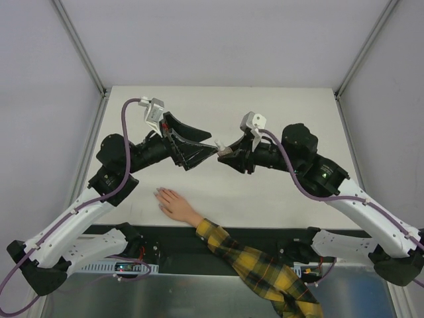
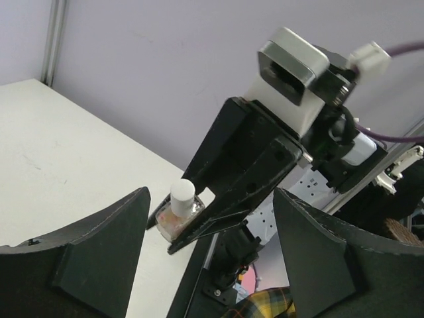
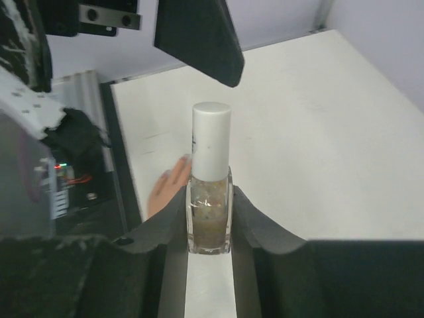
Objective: Paint the nails
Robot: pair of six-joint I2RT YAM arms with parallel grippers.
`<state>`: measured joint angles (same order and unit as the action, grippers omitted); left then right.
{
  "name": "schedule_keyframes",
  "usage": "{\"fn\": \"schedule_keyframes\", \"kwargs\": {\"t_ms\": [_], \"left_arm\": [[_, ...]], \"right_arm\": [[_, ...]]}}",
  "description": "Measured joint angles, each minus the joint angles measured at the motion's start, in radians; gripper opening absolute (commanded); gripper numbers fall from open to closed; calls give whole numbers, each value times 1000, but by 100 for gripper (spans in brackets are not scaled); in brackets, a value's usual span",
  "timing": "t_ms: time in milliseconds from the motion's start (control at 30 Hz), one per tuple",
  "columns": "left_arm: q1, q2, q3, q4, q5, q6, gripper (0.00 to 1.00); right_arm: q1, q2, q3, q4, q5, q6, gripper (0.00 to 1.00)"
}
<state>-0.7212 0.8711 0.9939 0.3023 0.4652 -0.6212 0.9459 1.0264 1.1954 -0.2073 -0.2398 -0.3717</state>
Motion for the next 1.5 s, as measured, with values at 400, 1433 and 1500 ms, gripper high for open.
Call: {"fn": "schedule_keyframes", "kwargs": {"t_ms": [400, 1433, 1500], "left_arm": [[0, 90, 2, 50, 125, -52, 20], [-15, 28, 11, -51, -99, -11, 83], [-15, 13, 11, -45, -93, -16, 84]], "right_arm": [[-171, 34, -23, 148, -582, 300, 0], [111, -7, -16, 61, 243, -40, 0], [45, -15, -18, 59, 113, 0, 0]]}}
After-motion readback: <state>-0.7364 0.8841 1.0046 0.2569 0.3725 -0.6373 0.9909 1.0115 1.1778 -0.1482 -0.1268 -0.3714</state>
